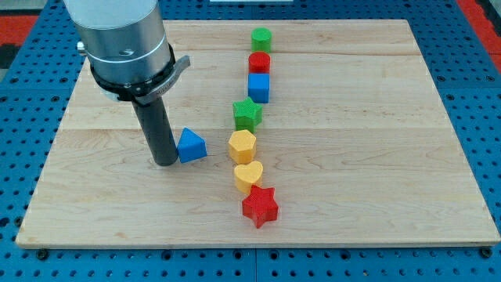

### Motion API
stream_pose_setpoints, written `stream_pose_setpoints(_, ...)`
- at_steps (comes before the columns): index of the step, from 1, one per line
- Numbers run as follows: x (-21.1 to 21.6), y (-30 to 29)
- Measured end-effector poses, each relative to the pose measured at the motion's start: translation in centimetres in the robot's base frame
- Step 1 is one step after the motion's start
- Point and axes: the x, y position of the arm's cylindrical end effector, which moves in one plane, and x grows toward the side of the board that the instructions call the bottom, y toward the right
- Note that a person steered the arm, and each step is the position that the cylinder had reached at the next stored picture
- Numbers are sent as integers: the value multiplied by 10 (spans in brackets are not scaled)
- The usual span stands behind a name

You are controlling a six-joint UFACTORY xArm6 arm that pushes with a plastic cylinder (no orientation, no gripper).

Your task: Move the blue triangle into the green circle

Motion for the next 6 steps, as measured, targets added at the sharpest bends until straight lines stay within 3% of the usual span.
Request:
stream_pose_setpoints(1,34,11)
stream_pose_setpoints(2,21,57)
stream_pose_setpoints(4,-60,-5)
stream_pose_setpoints(5,-122,-4)
stream_pose_setpoints(6,-181,-49)
